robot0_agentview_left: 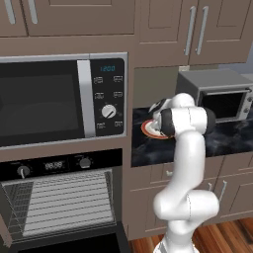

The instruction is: Take the fish from the oven and place it on the plate on the counter.

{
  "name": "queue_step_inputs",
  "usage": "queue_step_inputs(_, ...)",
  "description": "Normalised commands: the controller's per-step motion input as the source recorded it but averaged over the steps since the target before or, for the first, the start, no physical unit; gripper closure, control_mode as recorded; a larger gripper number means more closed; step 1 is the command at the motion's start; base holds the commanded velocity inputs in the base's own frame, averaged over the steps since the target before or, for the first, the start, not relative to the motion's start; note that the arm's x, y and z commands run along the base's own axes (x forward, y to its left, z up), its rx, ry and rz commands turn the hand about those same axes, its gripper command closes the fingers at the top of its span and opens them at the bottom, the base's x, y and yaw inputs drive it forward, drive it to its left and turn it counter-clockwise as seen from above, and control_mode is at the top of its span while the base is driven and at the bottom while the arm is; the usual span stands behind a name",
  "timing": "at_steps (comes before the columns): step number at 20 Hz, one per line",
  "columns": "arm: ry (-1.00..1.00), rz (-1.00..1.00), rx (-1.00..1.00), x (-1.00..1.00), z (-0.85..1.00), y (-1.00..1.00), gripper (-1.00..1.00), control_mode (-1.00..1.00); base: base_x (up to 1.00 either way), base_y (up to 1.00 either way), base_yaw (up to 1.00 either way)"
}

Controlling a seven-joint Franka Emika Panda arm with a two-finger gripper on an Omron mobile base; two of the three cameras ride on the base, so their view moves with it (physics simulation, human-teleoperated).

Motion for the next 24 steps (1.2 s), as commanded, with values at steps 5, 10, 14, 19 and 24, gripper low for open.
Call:
queue_step_inputs(5,-0.16,-0.03,0.01,-0.74,0.42,-0.01,-1.0,-1.0,0.0,0.0,0.0)
queue_step_inputs(10,-0.19,0.0,0.05,-0.88,0.59,-0.13,-1.0,-1.0,0.0,0.0,0.0)
queue_step_inputs(14,-0.15,0.0,0.05,-0.99,0.63,-0.22,-1.0,-1.0,0.0,0.0,0.0)
queue_step_inputs(19,-0.14,0.0,0.05,-1.0,0.81,-0.17,-1.0,-1.0,0.0,0.0,0.0)
queue_step_inputs(24,-0.15,0.0,0.02,-1.0,0.91,-0.03,-1.0,-1.0,0.0,0.0,0.0)
